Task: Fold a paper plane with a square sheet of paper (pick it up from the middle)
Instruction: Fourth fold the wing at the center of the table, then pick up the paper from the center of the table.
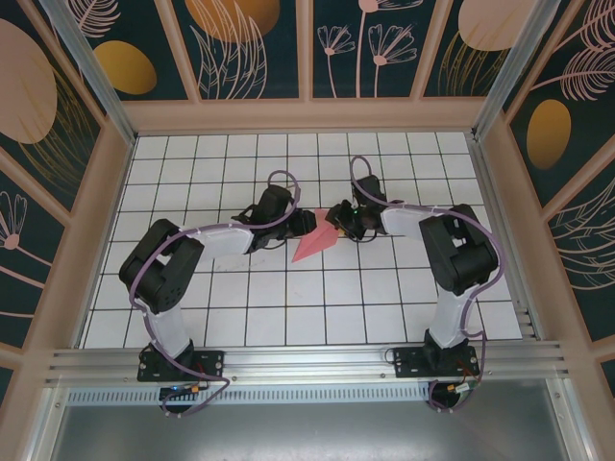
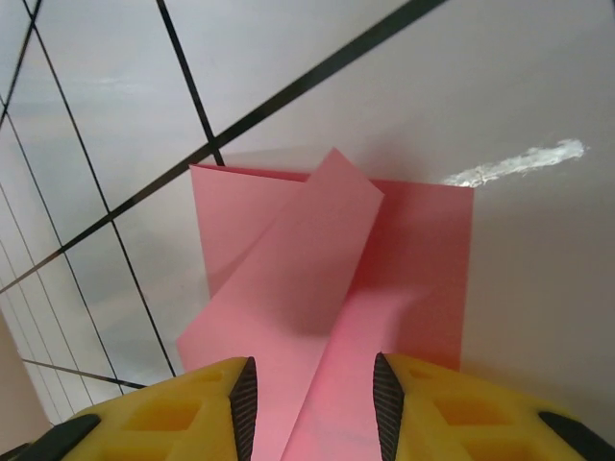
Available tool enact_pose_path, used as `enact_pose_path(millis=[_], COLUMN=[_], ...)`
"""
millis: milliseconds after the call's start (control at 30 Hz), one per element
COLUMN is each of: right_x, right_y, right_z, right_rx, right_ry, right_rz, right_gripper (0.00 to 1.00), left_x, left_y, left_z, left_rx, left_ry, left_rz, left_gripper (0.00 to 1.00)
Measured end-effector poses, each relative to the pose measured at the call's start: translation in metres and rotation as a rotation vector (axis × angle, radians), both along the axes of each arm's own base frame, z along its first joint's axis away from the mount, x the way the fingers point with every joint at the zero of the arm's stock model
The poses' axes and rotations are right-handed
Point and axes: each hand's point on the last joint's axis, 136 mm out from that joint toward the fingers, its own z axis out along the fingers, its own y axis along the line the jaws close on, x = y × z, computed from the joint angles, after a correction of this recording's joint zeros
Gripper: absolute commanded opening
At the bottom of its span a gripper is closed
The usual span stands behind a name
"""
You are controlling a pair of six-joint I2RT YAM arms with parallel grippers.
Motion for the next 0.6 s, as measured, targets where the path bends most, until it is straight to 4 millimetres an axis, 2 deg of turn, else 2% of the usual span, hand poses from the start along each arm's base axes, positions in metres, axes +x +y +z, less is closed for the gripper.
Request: enact_pose_path(millis=[133,333,600], right_x=[0.002,0.001,0.002], right_y=[0.005,0.015,0.033], right_z=[-0.001,-0.002,0.008], right_rx=[0.006,0.042,0.142], right_ry=[0.0,0.004,-0.052], right_rz=[0.003,0.031,0.076], right_gripper=[0.38,0.34,0.3], left_x=[0.002,-0.003,0.0], left_y=[0.004,0.016,0.038], left_z=[-0.002,-0.017,-0.029], left_rx=[0.0,0.019,0.033], left_ry=[0.007,0.044,0.076], left_rz=[0.016,0.039,0.09], left_gripper=[0.31,0.34,0.47])
